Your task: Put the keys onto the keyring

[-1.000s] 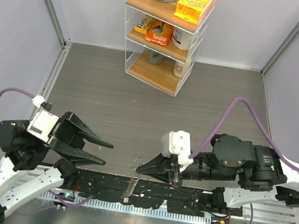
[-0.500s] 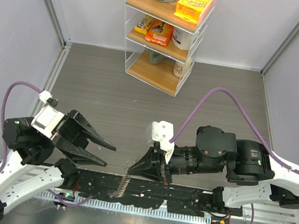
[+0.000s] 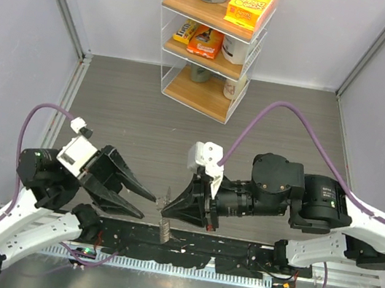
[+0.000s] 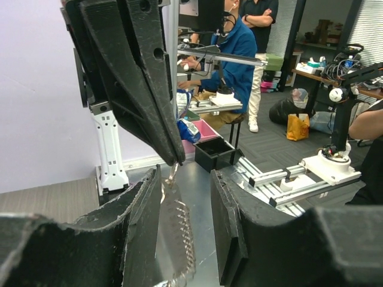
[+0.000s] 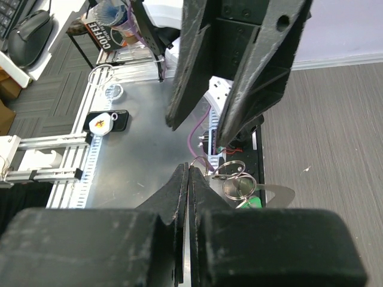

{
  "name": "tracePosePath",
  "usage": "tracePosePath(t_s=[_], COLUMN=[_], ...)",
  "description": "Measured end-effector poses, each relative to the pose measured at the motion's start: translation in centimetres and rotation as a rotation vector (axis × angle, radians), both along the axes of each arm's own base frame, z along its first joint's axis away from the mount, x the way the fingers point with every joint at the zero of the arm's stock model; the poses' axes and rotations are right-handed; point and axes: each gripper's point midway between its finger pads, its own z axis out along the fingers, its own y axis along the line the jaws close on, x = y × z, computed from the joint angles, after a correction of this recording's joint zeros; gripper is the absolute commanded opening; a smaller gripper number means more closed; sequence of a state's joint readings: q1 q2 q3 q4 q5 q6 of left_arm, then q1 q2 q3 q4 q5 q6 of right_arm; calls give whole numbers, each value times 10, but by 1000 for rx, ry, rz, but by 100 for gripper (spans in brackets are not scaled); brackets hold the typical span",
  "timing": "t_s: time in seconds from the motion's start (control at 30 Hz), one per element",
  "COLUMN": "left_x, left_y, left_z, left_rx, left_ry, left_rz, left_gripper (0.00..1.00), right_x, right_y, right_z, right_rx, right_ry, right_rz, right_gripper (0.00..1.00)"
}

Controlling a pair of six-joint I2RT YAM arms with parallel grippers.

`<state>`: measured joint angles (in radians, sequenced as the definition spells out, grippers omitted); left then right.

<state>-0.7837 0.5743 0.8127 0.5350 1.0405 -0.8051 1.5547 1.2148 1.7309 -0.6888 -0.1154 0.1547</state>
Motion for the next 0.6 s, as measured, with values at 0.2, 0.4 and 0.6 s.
tracePosePath(t_s=[0.2,0.4,0.6], left_x=[-1,1,2], left_y=[-5,-9,-10], left_z=[-4,-8,-9], left_rx=[14,22,18], left_ry=[15,21,13], left_rz=[-24,-30,-23], left_gripper=[40,37,28], right_x=[10,11,12], right_y=[4,7,9], right_z=[0,1,1], right_rx=[-7,-9,-7], right_ry=[41,62,68], right_rz=[-40,-49,-47], right_gripper=[5,5,5])
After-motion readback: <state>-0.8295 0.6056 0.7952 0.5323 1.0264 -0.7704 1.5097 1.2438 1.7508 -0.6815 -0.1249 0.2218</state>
